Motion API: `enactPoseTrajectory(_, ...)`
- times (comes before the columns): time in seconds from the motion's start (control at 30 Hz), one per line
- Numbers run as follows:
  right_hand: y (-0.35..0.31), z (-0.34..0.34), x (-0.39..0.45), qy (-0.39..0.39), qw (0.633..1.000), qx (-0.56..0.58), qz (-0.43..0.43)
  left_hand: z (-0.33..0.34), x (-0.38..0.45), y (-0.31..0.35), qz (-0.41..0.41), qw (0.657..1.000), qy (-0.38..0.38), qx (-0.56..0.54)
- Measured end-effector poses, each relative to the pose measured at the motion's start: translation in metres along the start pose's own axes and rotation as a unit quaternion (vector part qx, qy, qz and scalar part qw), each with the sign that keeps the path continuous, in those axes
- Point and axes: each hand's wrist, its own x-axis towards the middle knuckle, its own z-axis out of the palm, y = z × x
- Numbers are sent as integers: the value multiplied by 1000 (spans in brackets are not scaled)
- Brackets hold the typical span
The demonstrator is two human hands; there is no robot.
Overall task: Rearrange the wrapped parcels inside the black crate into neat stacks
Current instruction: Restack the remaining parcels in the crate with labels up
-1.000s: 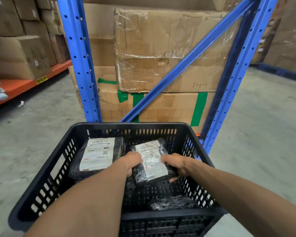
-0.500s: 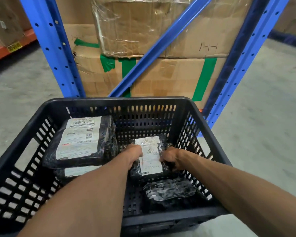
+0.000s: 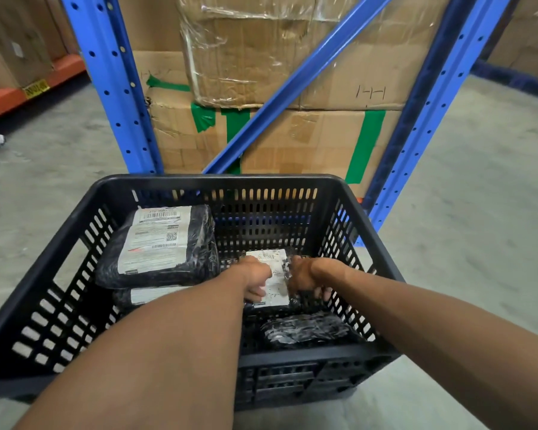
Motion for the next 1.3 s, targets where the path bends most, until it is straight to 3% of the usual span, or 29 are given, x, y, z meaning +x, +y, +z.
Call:
enactPoseTrajectory(0.1,5,1,-27,-64,992,-113,4,-1,-21,-10,-97,989,-102,55)
enactPoseTrajectory(0.2,12,15,-42,-147,981,-130,10,2,-32,-13,-146,965,-174,134)
enactPoseTrajectory(0.4,22,20,-63,-159,985,-66,-1,14,-43,-8,-157,961,-226,41)
enactPoseTrajectory(0.53,31,17,-70,-184,980,-47,-58,10,-47,-16,-171,950,-251,-66)
enactPoseTrajectory(0.8,44,26,-75,-55,983,64,-165,3,-55,1,-160,949,-225,-156)
enactPoseTrajectory(0.93,44,16,-77,-13,980,127,-154,-10,-72,6,-124,960,-178,-178)
enactPoseTrajectory(1.07,48,-2,-81,51,945,283,-158,-26,-74,9,-54,951,-85,-292)
enactPoseTrajectory(1.17,47,-16,-84,93,914,359,-165,-30,-75,4,-49,970,-26,-238)
enactPoseTrajectory(1.3,43,-33,-79,94,873,455,-147,-34,-78,4,-31,971,-45,-233)
